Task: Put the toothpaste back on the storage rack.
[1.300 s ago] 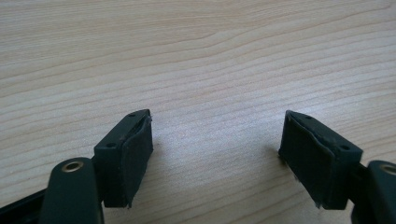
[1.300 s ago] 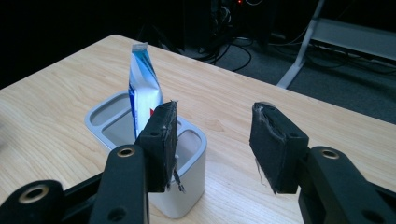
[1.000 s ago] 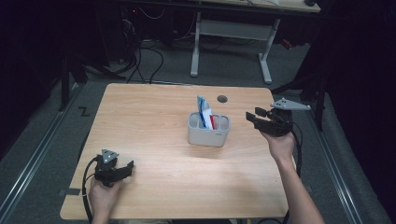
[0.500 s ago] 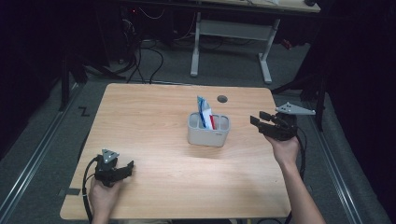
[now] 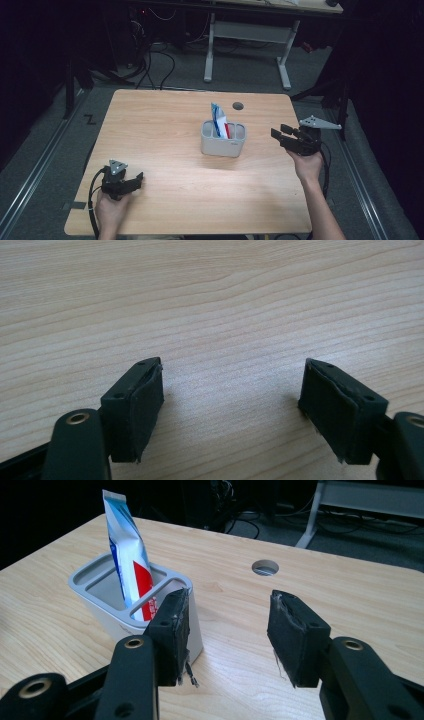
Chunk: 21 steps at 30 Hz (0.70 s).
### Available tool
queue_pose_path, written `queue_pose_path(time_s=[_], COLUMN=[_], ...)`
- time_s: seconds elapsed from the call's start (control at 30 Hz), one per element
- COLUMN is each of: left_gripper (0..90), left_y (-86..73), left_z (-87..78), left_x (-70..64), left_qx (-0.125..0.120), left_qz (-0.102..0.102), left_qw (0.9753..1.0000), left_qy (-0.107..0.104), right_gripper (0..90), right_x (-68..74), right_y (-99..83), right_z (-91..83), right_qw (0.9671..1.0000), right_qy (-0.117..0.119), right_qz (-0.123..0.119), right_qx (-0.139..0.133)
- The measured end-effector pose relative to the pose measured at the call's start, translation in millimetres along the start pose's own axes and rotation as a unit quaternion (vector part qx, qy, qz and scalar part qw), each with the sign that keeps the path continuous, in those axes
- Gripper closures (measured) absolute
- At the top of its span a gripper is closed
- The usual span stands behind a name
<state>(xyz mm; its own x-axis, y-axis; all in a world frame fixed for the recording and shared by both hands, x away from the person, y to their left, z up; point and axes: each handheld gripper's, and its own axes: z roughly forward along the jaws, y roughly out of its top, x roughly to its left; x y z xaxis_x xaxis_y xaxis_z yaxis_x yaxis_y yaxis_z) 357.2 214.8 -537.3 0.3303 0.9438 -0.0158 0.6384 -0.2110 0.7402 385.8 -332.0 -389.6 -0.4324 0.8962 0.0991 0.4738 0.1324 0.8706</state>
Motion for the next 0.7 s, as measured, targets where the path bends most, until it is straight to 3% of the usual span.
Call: queue_pose_path(time_s=[0.7], left_gripper=[25.8], left_y=[0.0], left_z=[0.1], left_x=[-0.1], left_qx=[0.000], left_qz=[0.000], left_qw=[1.0000], left_qy=[0.000], right_gripper=[50.8], right_x=[-7.7], right_y=[-19.4], right_z=[-6.0], right_qw=[0.9998], right_qy=[-0.006], right_qz=[0.019], right_qx=[-0.005])
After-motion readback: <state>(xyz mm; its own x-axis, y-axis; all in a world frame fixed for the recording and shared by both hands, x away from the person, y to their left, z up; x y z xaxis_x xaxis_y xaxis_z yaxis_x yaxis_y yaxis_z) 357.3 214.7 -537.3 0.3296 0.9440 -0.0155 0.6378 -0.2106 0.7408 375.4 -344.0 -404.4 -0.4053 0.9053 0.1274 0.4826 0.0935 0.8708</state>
